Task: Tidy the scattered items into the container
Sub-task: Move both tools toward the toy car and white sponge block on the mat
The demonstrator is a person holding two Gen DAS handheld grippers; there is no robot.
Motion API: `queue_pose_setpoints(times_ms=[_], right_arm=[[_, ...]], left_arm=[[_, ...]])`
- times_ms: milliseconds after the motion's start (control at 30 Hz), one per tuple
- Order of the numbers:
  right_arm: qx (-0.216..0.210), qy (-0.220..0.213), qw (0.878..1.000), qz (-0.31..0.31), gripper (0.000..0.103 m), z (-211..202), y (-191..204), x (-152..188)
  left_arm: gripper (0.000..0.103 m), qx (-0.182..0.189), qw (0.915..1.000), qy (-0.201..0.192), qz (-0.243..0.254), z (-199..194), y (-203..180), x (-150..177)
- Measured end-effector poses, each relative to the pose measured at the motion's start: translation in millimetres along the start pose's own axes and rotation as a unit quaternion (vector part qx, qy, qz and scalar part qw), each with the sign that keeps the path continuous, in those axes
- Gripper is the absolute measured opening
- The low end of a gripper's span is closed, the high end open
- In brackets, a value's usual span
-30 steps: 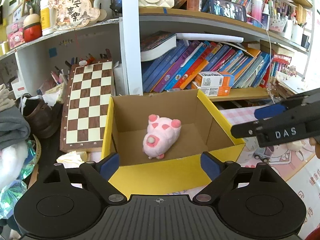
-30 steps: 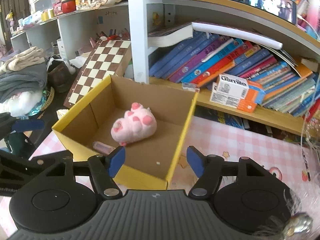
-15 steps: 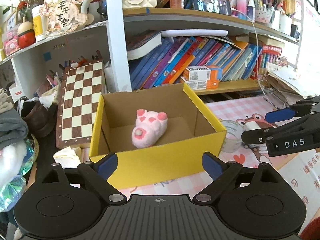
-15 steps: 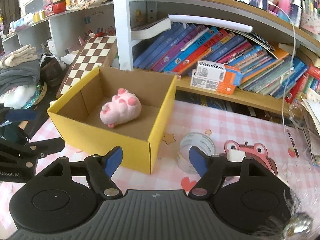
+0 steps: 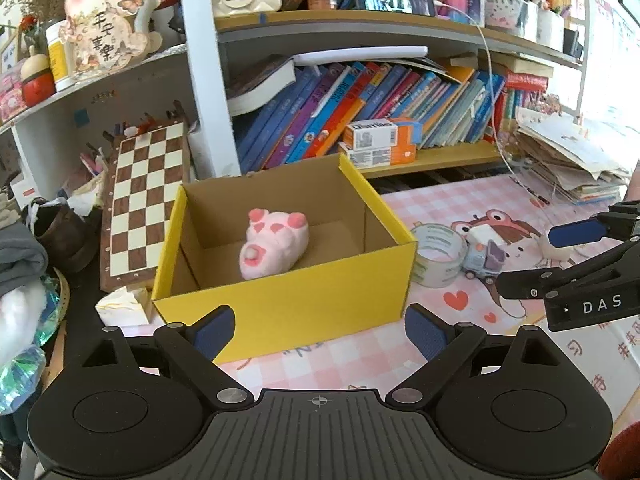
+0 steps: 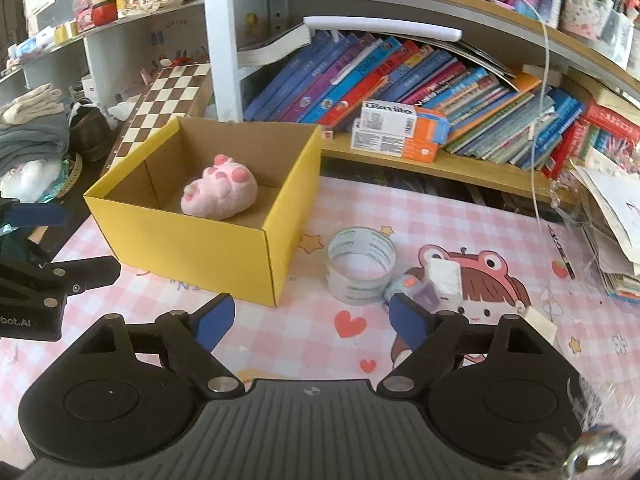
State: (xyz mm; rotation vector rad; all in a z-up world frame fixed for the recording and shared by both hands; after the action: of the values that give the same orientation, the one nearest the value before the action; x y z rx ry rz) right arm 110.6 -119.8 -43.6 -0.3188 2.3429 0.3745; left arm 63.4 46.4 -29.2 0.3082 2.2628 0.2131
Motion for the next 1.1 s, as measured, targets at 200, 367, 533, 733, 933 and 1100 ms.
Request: queue_pose_setpoints(times_ms=[200,367,533,733,933,1100], right_arm=[[0.001,0.000,1.000,0.008,0.086,-7,-11,7],[0.002,-0.001,1.000,0.008,0.091,-13,-19,12],[0.007,-0.003,1.000,0.010,0.094,-18,-30,15],[0.007,-0.003,1.000,0.018,0.094,-22,-43,18],[0.012,-0.001,1.000,0.023,0.100,-25,-55,23],[0.026,0.000,0.999,0.035,0.101,-26,-71,24]], left_arm=[[0.094,0.000,1.0000,0.005,0.008,-2,-14,0],[0.095,-0.005,0.9999,0.011,0.007,-2,-23,0],[0.100,-0.008,0.9999,0.015,0.004,-3,-33,0],[0.100,-0.010,0.9997,0.021,0.009,-2,-46,-2],[0.101,-0.010,0.9996,0.024,0.011,1,-57,-5],[0.101,-0.006,0.9995,0.026,0.017,5,-67,-9]])
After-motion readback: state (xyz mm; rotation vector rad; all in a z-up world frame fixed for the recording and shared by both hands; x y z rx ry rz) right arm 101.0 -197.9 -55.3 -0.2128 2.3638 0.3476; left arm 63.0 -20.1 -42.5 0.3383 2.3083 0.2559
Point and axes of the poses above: each gripper's, at about its wrist camera, not at the fingertips, and z roughly the way its jaws point, y to its left, x to its underside, the point moved 7 cm from there along z, roughly the way its jaws point, and after that the axes turned 14 degrees about z, right-handed, at the moved point
